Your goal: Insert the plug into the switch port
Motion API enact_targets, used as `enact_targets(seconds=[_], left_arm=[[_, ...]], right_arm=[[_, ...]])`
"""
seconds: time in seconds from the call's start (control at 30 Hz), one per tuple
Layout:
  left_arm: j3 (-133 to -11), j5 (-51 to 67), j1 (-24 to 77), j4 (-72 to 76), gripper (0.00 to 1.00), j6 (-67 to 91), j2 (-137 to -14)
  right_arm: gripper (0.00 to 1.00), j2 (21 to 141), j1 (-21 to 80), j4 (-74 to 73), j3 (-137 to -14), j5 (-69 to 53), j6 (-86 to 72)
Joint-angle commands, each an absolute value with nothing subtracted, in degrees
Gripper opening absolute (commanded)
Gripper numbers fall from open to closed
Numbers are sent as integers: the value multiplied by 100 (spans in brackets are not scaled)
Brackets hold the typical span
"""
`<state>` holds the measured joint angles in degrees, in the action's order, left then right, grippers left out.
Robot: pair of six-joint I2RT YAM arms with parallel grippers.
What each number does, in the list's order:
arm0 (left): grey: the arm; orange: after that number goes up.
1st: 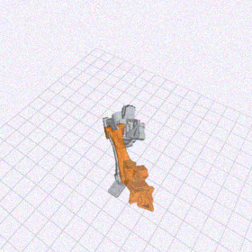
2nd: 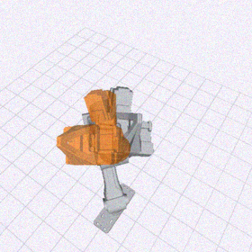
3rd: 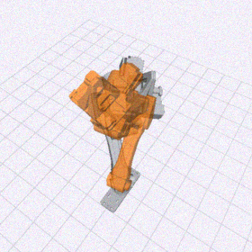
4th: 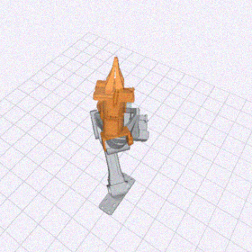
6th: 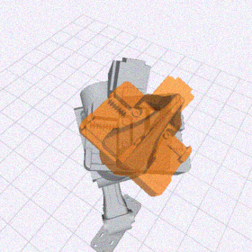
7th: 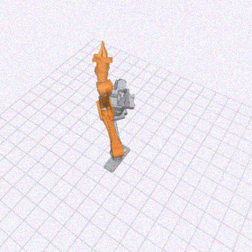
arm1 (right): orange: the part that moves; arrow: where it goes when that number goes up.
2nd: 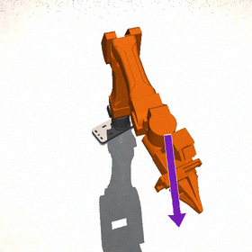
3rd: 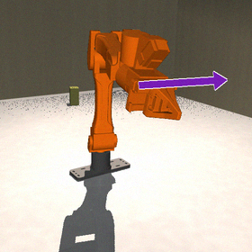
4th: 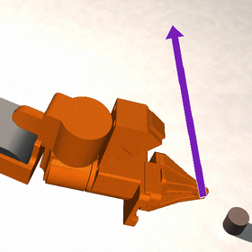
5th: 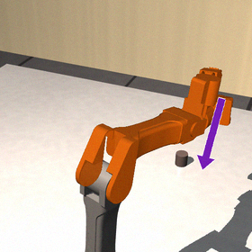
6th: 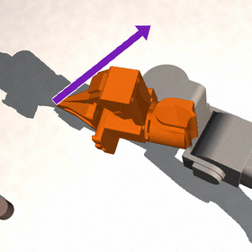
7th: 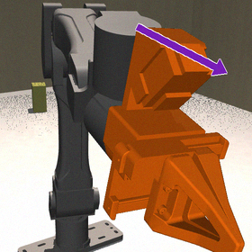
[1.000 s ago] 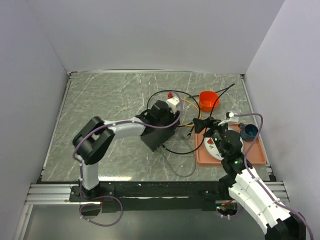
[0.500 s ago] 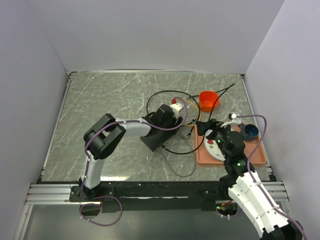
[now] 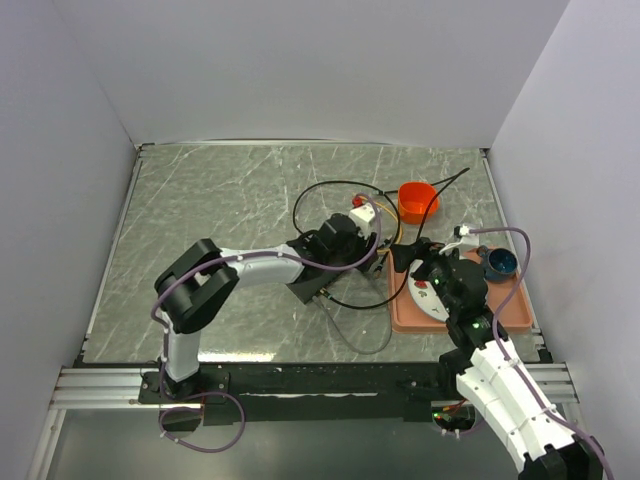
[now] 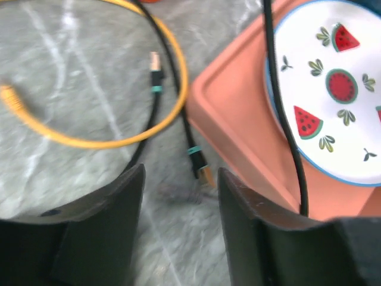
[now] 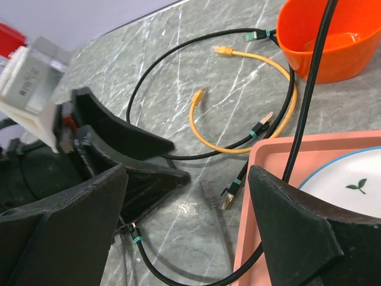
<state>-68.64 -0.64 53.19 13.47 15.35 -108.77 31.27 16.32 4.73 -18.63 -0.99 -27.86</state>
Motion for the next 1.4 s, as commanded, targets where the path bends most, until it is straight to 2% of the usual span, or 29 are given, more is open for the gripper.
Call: enact_targets(seconds=[0.0,0.13,0.47,0.67,0.7,0.8,0.83,0.9,0.93,1.17,1.37], left_arm=[[-7172,430,5388,1450,54,1767,-11328],[-7163,711,5397,1564,48,1854,-11487],[-7216,879,5502,1766,53,2065,-12006],[-7400,598,5625,1600,51,2092,-12234],[-7453,476,5634,1565,49,2092,-12295],[-7567,352,5686,1424,35,2074,-12436],[-7602,282,5704,1311,26,2074,-12471],[-7585,159,5739,1266,15,2066,-12524],[-7541,19,5731,1274,2,2083,-12516],[-7400,-649,5590,942,1,1504,-11779],[-7567,-54,5283,-165,1,607,-11146]], right_arm=[[90,2980,1538,467,-1907,-44,-2769],[91,2778,1468,326,-1916,-18,-2707],[92,2698,1362,237,-2013,-70,-2654],[92,2698,1327,229,-2021,-88,-2628],[92,2681,1318,229,-2021,-88,-2637],[92,2663,1283,176,-2056,-35,-2584],[93,2654,1275,158,-2065,-18,-2567],[92,2602,1257,88,-2118,-17,-2488],[93,2584,1239,79,-2136,-18,-2470],[92,2558,1230,132,-2188,-201,-2286],[93,2926,1222,492,-2434,-1466,-1636]])
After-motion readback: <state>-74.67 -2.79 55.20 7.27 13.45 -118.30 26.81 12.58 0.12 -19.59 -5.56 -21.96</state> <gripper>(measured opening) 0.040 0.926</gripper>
